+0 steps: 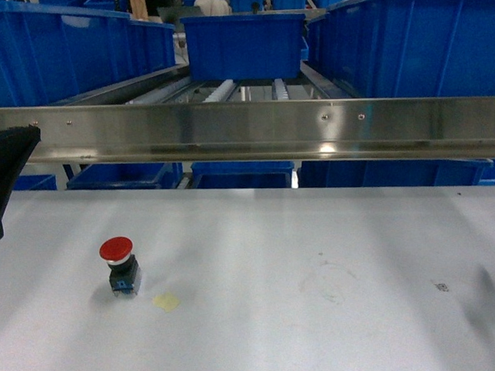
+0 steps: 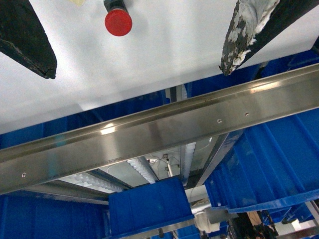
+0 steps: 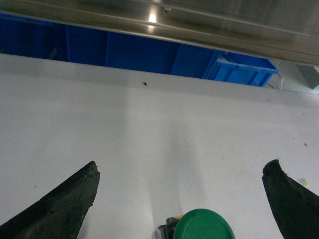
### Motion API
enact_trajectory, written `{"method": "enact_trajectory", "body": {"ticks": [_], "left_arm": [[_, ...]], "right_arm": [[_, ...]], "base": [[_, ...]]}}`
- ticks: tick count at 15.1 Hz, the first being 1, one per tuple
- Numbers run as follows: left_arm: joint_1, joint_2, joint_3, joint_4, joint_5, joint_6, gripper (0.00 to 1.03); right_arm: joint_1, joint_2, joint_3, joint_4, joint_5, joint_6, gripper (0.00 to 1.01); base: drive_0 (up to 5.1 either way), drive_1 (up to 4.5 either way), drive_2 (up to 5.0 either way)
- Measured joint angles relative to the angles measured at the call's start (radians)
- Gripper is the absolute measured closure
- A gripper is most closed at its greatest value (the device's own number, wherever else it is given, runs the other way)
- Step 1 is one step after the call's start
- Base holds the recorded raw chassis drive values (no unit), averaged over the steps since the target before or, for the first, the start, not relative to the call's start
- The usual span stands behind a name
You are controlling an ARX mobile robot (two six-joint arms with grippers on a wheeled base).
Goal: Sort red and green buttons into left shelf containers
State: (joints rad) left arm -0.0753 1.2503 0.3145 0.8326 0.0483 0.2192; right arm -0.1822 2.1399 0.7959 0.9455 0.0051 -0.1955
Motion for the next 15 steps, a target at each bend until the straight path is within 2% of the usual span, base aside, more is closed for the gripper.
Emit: {"method": "enact_trajectory", "body": {"ticks": [3,5,10,12,13,15], "left_arm": [[0.000,0.000,0.000,0.000,0.000,0.000,0.05],[0.000,0.000,0.000,0.000,0.000,0.000,0.05],[0.000,0.000,0.000,0.000,0.000,0.000,0.05],[0.000,0.000,0.000,0.000,0.000,0.000,0.05],[0.000,0.000,0.000,0.000,0.000,0.000,0.05],[0.000,0.000,0.000,0.000,0.000,0.000,0.05]], "right_arm": [[-0.002,0.060,0.051,-0.018,0.028,-0.013,0.03],[-0.014,0.093,0.100,-0.037,0.028,-0.015,0.03],[-0.022,0.152,0.132,-0.050,0.047,-0.014,0.03],[-0.014,0.151,0.128,-0.027,0.050,-0.028,0.03],[-0.014,0.151,0.128,-0.026,0.050,-0.032,0.10],[-0.013,0.151,0.128,-0.026,0.050,-0.035,0.32]], "base": [[0.0,0.00,0.0],[0.0,0.00,0.0],[0.0,0.00,0.0],[0.0,0.00,0.0],[0.0,0.00,0.0],[0.0,0.00,0.0]]}}
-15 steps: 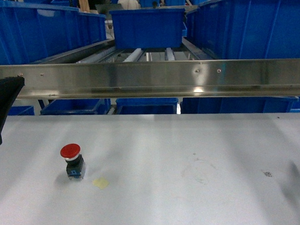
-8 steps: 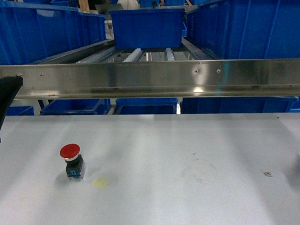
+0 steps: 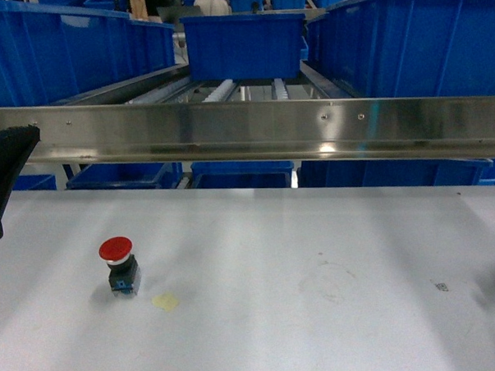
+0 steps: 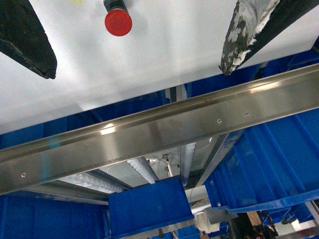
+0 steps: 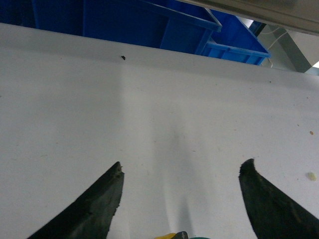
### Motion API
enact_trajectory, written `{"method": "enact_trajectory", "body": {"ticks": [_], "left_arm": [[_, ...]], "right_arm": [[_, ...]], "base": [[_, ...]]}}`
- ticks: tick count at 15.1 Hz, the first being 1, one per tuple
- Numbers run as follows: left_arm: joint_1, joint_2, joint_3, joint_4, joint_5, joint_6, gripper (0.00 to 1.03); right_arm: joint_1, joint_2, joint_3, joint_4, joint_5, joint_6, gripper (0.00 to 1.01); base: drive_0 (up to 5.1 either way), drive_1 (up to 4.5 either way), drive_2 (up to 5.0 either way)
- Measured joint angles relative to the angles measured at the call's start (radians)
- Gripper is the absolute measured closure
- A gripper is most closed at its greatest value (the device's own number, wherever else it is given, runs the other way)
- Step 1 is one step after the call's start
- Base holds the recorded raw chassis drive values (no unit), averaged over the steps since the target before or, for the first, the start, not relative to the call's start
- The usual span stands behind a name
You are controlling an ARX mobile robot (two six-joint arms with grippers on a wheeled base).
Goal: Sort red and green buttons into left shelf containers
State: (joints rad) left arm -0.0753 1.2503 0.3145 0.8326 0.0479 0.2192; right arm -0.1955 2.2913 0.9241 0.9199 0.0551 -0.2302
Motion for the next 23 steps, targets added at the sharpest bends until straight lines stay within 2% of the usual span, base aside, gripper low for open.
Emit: {"method": "enact_trajectory", "body": {"ticks": [3,4,13,19,23], "left_arm": [[0.000,0.000,0.000,0.000,0.000,0.000,0.05],[0.000,0.000,0.000,0.000,0.000,0.000,0.05],[0.000,0.000,0.000,0.000,0.000,0.000,0.05],[0.000,0.000,0.000,0.000,0.000,0.000,0.05],[0.000,0.000,0.000,0.000,0.000,0.000,0.05]], "right_arm": [[0.000,0.000,0.000,0.000,0.001,0.000,0.67],[0.000,0.000,0.000,-0.001,0.001,-0.003,0.70],[-0.009,0.000,0.000,0.003,-0.006,0.001,0.70],[-0.016,-0.030,-0.002,-0.003,-0.037,0.004,0.71],[-0.029,-0.163,-0.035,-0.016,-0.080,0.014,0.71]], "base": [[0.0,0.00,0.0],[0.0,0.00,0.0],[0.0,0.00,0.0],[0.0,0.00,0.0],[0.0,0.00,0.0]]}}
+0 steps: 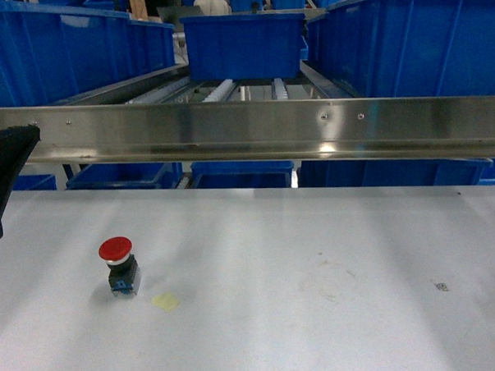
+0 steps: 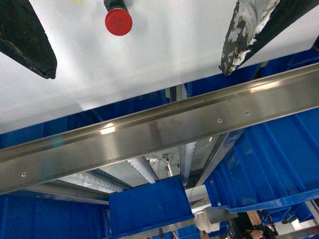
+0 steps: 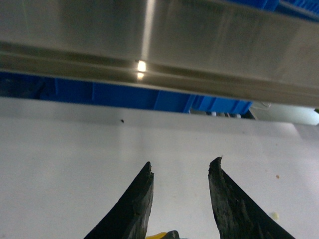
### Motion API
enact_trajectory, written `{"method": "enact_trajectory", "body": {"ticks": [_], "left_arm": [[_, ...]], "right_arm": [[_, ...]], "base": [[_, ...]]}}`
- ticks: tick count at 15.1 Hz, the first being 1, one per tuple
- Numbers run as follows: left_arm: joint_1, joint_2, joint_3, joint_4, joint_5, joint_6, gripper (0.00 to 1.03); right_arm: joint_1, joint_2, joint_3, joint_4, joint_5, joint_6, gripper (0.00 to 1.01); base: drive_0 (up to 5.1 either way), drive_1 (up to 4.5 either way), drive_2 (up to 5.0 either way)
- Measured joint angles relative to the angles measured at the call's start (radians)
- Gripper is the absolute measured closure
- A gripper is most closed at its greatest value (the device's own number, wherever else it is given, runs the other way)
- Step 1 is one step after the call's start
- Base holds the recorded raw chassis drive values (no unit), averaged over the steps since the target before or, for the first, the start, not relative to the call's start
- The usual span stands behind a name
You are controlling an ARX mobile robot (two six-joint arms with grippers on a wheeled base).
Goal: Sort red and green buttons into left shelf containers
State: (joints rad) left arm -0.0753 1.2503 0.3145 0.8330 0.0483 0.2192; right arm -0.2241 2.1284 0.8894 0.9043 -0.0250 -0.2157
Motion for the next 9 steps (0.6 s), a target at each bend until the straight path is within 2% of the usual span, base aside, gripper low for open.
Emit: {"method": "enact_trajectory", "body": {"ticks": [4,7,9], "left_arm": [[0.000,0.000,0.000,0.000,0.000,0.000,0.05],[0.000,0.000,0.000,0.000,0.000,0.000,0.05],[0.000,0.000,0.000,0.000,0.000,0.000,0.05]], "right_arm": [[-0.005,-0.231,-0.088,-0.032,-0.090,0.034,0.71],[-0.016,-0.366,-0.157,-0.045,-0.135,0.040,0.71],[-0.040,-0.426,-0.204,-0.055,-0.163,0.043,0.71]], "base": [[0.0,0.00,0.0],[0.0,0.00,0.0],[0.0,0.00,0.0]]}}
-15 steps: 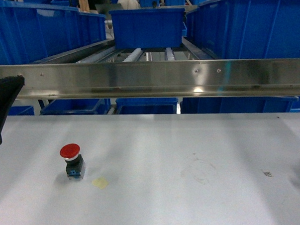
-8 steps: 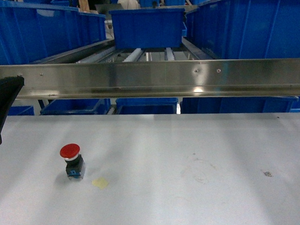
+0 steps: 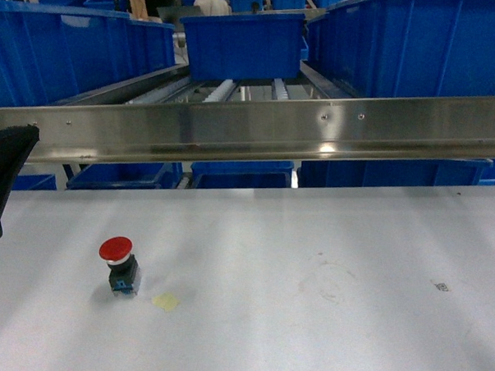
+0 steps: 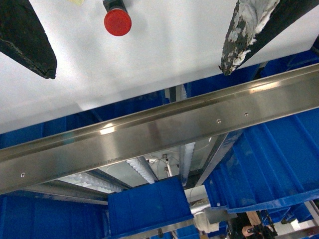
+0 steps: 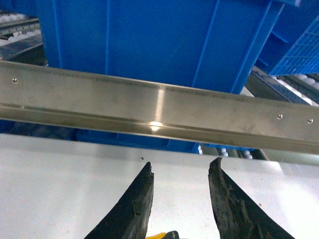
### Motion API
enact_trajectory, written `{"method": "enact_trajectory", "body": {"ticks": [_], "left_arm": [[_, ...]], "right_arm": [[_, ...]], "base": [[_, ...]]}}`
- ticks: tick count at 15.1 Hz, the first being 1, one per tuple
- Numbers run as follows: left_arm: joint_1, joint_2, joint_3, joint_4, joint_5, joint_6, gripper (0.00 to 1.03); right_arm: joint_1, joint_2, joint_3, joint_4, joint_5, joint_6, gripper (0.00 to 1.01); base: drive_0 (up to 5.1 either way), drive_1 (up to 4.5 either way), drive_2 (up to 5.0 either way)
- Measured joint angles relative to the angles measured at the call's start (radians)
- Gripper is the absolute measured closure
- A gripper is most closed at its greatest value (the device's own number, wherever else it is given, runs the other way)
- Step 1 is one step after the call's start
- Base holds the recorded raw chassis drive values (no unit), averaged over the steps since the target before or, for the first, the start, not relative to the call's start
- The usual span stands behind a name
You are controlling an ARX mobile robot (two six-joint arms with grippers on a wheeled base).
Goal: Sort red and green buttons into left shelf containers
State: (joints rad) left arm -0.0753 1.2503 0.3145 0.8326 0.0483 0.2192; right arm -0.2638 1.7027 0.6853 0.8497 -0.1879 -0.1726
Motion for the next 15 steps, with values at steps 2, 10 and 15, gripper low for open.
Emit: {"method": "enact_trajectory", "body": {"ticks": [2,10,15], "left_arm": [[0.000,0.000,0.000,0.000,0.000,0.000,0.05],[0.019,0.458,0.129,0.287,-0.051,0.120,0.05],[0.063,0.714,0.216,0.315,-0.109,-0.054,0.05]], "right_arm": [[-0.020,-0.031,-0.025,-0.011,-0.012,0.000,0.71],[-0.018,-0.031,-0.027,0.003,-0.002,-0.005,0.71],[-0.018,-0.030,-0.027,0.003,-0.002,-0.005,0.71]], "base": [[0.0,0.00,0.0],[0.0,0.00,0.0],[0.0,0.00,0.0]]}}
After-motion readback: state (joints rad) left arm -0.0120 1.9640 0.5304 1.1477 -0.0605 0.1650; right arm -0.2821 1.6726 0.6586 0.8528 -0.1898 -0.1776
